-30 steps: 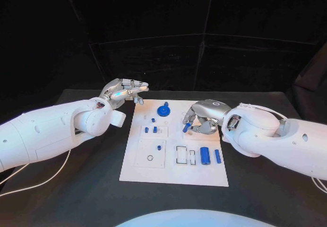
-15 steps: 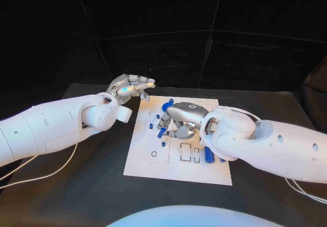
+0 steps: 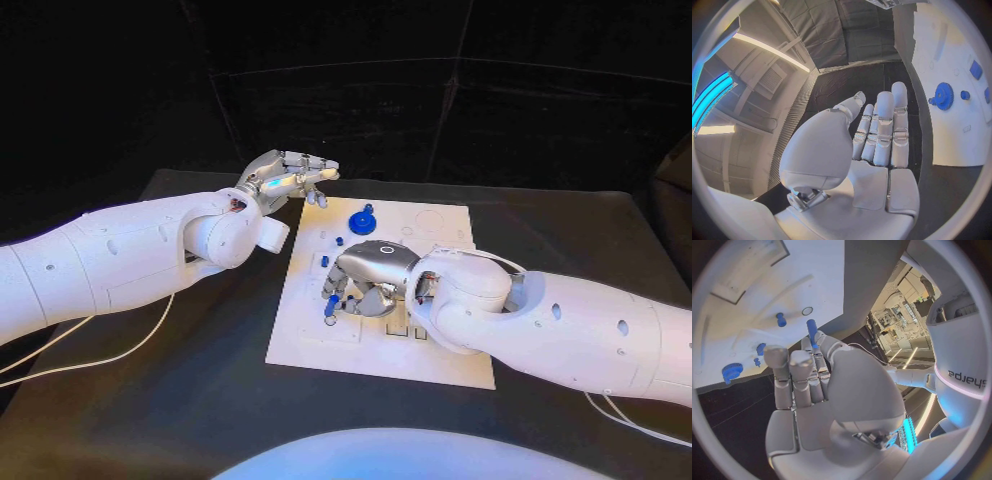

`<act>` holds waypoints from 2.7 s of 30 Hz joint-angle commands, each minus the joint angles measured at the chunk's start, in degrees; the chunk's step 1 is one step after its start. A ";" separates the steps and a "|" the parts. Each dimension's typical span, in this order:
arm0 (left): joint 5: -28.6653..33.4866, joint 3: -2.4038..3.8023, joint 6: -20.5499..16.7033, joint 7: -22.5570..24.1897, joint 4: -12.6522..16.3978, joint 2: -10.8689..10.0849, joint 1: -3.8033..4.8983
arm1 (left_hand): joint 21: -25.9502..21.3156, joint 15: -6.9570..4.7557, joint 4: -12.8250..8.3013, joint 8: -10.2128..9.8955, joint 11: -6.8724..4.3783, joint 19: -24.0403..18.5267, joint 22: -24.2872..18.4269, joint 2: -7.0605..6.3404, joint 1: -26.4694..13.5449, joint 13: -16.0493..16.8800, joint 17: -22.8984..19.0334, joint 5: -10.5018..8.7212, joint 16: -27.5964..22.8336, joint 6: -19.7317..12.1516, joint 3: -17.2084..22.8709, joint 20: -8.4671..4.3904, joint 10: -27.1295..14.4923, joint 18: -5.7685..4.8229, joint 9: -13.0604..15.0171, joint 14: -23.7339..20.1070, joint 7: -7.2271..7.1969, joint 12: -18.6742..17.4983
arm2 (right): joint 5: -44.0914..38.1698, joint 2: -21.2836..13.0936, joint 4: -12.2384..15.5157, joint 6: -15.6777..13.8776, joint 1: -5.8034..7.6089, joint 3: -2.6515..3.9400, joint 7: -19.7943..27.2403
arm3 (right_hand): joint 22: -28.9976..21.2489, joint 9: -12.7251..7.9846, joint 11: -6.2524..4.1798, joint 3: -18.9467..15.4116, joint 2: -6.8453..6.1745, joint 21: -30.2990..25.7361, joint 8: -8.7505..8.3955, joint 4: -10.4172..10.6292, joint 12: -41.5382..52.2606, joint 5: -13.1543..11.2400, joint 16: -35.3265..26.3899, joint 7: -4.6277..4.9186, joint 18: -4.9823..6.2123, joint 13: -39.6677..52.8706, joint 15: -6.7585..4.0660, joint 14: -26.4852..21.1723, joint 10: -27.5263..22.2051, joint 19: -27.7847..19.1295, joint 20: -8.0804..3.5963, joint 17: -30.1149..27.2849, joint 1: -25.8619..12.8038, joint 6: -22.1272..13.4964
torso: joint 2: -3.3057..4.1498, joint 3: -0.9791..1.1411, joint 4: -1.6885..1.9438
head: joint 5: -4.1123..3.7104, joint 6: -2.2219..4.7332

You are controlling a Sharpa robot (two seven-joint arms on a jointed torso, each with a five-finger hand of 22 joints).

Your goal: Assemble the parts on the task board

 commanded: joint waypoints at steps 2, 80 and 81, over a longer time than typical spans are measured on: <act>0.20 0.06 0.67 0.23 -0.02 0.13 0.11 | -0.19 0.15 -0.28 0.30 0.12 -0.03 -0.06 -0.24 0.20 -0.08 -0.05 0.12 -0.28 -0.34 -0.13 -0.19 -0.13 0.30 -0.01 -0.43 0.07 0.24 | -2.40 0.42 -0.49 2.10 -0.19 -0.02 0.91 | 0.06 -0.02 0.15 0.38 -0.08 0.30 -0.39 -0.07 -0.40 0.25 0.24 -0.01 -0.75 0.01 0.01 0.50 0.36 0.21 -0.05 0.09 -0.20 0.33 | -0.07 0.02 -0.03 | 0.17 -0.10; 0.20 0.01 1.22 -0.52 0.05 -0.60 0.10 | -0.31 0.18 -0.33 0.44 0.17 -0.01 -0.16 -0.23 0.18 -0.09 -0.16 0.11 -0.29 -0.57 -0.16 -0.16 -0.31 0.30 -0.03 -0.48 0.13 0.30 | 22.53 -23.91 10.48 -9.26 0.91 -1.61 -10.72 | 8.84 1.21 -2.82 -22.78 -1.21 5.80 5.56 11.34 25.17 10.90 9.34 -2.12 -2.43 20.17 -2.28 2.06 6.39 5.76 -2.17 9.44 -9.64 -4.44 | -0.59 -0.35 -1.72 | -5.62 1.56; 0.20 0.01 1.25 -0.51 0.07 -0.55 0.09 | -0.31 0.18 -0.33 0.44 0.17 -0.01 -0.16 -0.23 0.18 -0.09 -0.16 0.11 -0.29 -0.57 -0.16 -0.16 -0.31 0.30 -0.03 -0.48 0.13 0.30 | 22.61 -24.68 10.46 -9.26 0.92 -1.62 -11.35 | 9.13 1.22 -2.77 -23.32 -0.95 6.01 5.94 11.80 25.98 11.19 9.58 -2.15 -2.43 21.48 -2.22 2.01 5.71 5.77 -2.17 9.67 -9.28 -4.60 | -0.61 -0.35 -1.79 | -5.66 1.57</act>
